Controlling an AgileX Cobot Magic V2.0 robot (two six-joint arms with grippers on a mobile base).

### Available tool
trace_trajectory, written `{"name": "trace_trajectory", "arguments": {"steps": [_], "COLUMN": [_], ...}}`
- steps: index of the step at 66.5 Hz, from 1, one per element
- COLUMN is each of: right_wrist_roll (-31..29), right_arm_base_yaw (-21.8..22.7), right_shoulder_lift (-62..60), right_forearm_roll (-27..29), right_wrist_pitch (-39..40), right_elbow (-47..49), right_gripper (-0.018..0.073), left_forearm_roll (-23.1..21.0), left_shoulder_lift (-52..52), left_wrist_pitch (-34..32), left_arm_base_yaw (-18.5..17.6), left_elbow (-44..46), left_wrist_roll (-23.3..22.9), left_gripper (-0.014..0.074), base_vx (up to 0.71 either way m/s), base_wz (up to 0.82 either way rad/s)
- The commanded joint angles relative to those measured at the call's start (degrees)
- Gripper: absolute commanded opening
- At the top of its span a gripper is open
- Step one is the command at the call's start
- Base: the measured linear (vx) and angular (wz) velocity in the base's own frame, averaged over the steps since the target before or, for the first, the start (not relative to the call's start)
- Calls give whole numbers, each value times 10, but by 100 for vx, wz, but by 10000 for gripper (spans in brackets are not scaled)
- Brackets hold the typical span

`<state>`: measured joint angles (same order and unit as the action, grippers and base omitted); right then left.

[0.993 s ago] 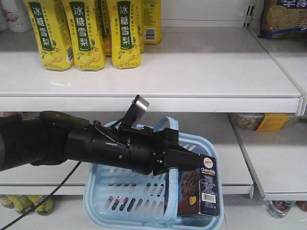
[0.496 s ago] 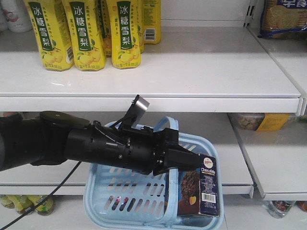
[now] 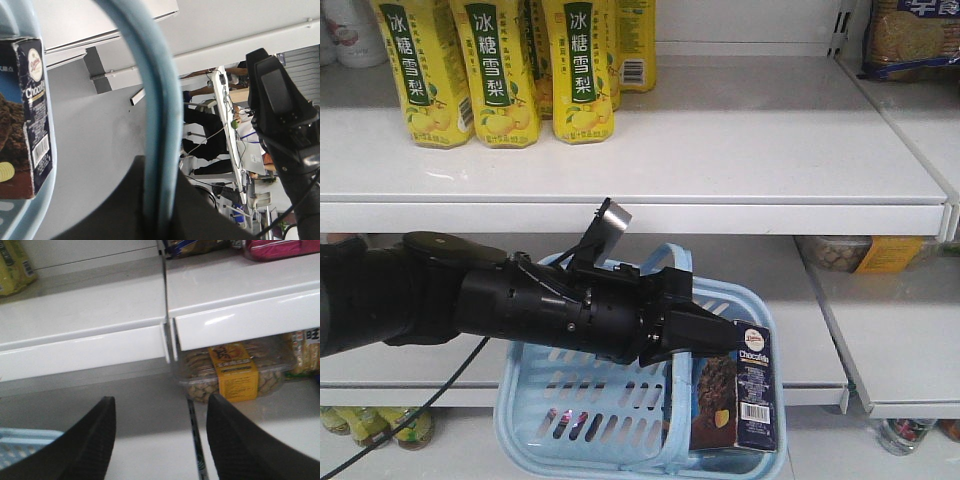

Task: Left arm holds basket, right arm returns cookies
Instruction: 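Reach the right gripper into the basket toward the Chocofello box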

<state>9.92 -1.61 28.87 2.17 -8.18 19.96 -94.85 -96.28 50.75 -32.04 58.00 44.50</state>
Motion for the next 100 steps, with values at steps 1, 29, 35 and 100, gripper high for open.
{"name": "trace_trajectory", "arguments": {"steps": [1,29,35,100], "right_wrist_roll": [-5,-5,-9,-156], "right_arm_base_yaw": [-31,-173,-193,-231], "right_shoulder_lift": [18,187,224,420], "right_forearm_roll": [14,117,128,297], "right_wrist_pitch": [28,-89,-97,-137], "right_elbow": [20,111,127,170], "right_gripper": [382,475,508,545], "left_forearm_roll": [-71,-71,-71,-71], "left_shoulder_lift": [30,30,30,30], "left_wrist_pitch": [-7,-7,-7,-7], "left_arm_base_yaw": [5,5,5,5], "left_elbow": [21,21,21,21], "left_wrist_roll": [8,8,8,8], "left_gripper": [-3,-3,-3,-3], "base_vx": [0,0,0,0], "base_wz": [0,0,0,0]}}
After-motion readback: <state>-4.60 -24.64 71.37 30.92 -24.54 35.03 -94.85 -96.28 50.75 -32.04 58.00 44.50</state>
